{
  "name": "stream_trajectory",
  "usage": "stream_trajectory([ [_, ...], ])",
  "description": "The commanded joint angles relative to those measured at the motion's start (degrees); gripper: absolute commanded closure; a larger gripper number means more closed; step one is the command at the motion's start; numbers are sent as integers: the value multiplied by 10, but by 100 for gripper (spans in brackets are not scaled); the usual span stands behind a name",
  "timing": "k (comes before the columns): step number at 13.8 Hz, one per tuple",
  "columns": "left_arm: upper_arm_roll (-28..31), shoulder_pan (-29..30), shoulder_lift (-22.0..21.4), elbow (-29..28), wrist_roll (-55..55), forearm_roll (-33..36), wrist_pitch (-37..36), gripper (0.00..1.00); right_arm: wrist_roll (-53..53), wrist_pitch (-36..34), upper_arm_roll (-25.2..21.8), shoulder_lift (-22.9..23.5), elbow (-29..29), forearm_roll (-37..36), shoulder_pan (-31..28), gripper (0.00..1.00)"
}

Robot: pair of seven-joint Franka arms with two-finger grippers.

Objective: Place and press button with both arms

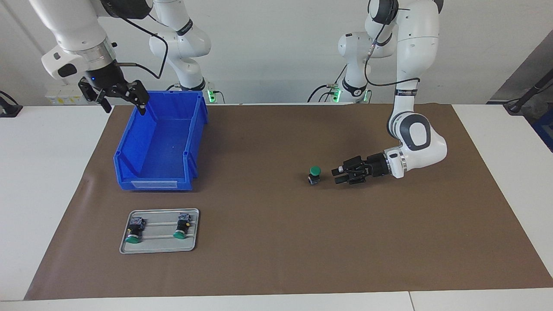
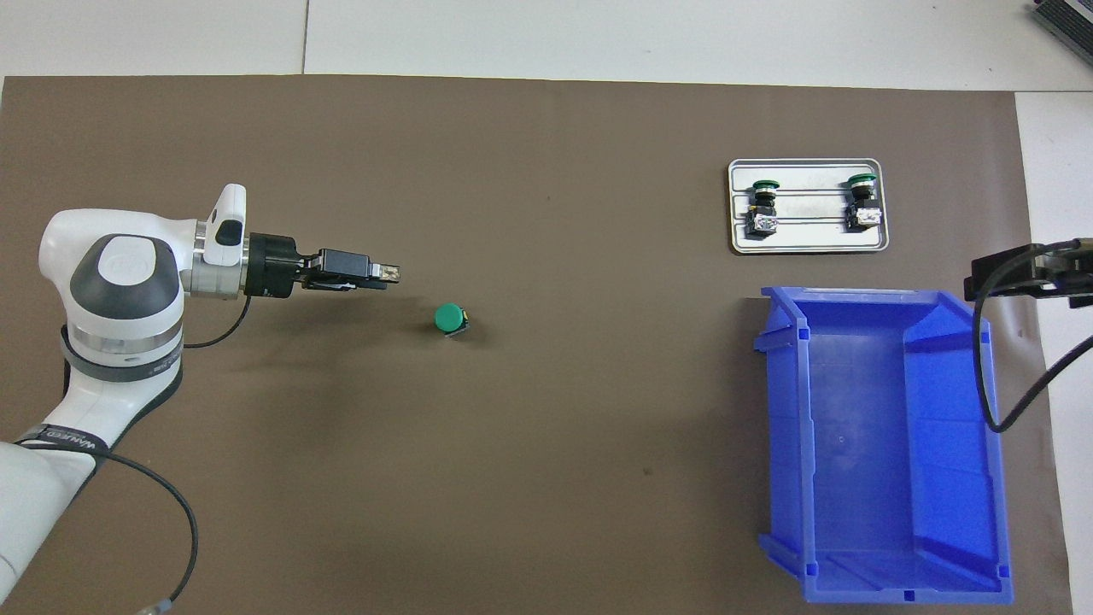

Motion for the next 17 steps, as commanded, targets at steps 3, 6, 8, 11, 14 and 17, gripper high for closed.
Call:
stream_trajectory([
  [3, -2, -14, -55, 14, -83, 175, 60, 43, -13, 4, -1, -10, -10, 14, -2, 0],
  [6, -1, -52, -79, 14, -171, 244, 118, 43, -13, 4, -1, -10, -10, 14, -2, 0],
  [8, -2, -88, -87, 21, -226, 367, 138, 61, -13, 4, -1, -10, -10, 14, -2, 0],
  [11, -4, -133, -84, 26, -259, 452, 164, 100, -13, 4, -1, -9, -10, 14, -2, 0],
  [14, -2, -184, -86, 5, -265, 471, 225, 100, -13, 4, -1, -9, -10, 14, -2, 0],
  [17, -2, -227, -89, -21, -266, 528, 228, 100, -13, 4, -1, -10, -10, 14, -2, 0],
])
